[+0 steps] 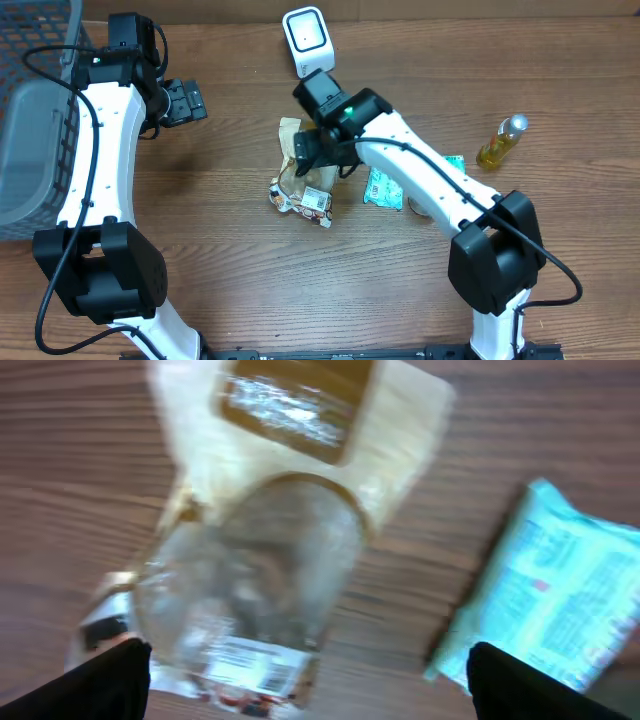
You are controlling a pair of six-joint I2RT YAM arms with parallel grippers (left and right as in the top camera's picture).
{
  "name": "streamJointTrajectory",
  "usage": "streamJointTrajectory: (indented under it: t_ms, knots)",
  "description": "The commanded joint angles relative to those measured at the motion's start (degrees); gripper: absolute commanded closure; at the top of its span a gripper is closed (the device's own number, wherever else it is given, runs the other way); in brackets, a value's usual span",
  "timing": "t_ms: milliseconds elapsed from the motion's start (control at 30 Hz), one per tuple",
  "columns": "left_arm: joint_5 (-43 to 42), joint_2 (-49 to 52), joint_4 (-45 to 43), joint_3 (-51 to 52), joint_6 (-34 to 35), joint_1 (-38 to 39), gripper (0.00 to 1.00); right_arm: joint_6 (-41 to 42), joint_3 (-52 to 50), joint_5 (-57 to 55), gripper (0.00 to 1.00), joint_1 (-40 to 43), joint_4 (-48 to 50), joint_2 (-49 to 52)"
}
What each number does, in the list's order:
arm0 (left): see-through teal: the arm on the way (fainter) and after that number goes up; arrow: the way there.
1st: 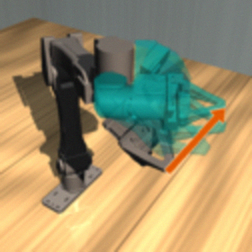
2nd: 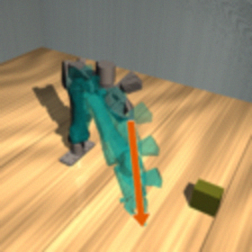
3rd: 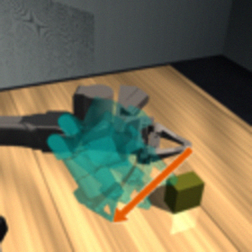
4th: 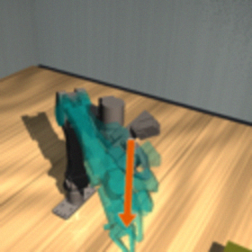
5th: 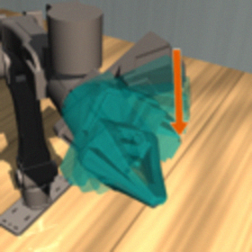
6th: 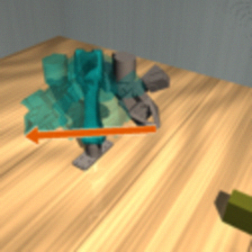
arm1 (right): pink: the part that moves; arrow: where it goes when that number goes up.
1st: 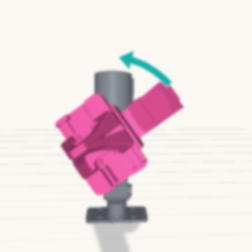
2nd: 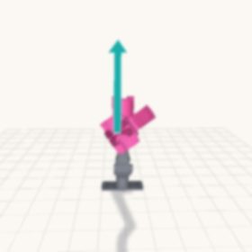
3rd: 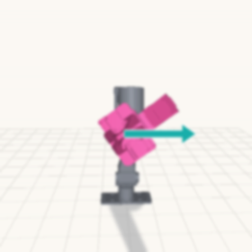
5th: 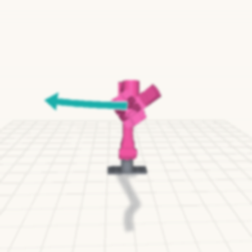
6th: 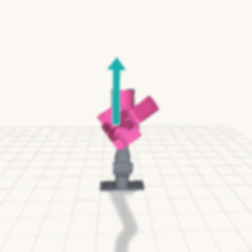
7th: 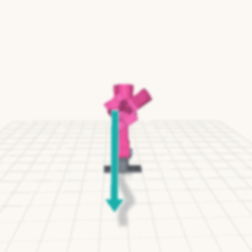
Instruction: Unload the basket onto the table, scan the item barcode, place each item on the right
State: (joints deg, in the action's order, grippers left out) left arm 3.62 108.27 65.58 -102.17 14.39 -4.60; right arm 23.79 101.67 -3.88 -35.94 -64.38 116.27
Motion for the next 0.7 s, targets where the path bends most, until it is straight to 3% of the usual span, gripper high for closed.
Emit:
streamJointTrajectory:
  t_ms: [0,667]
  knots:
    - [-0.2,-0.3,0.0,-0.9,-1.1,0.1,0.01,0.0,0.2,-1.2,0.01,3.3,-1.7,-0.4]
    - [-0.2,-0.3,0.0,-0.9,-1.1,0.1,0.00,0.0,0.2,-1.2,0.00,6.3,-2.1,-0.4]
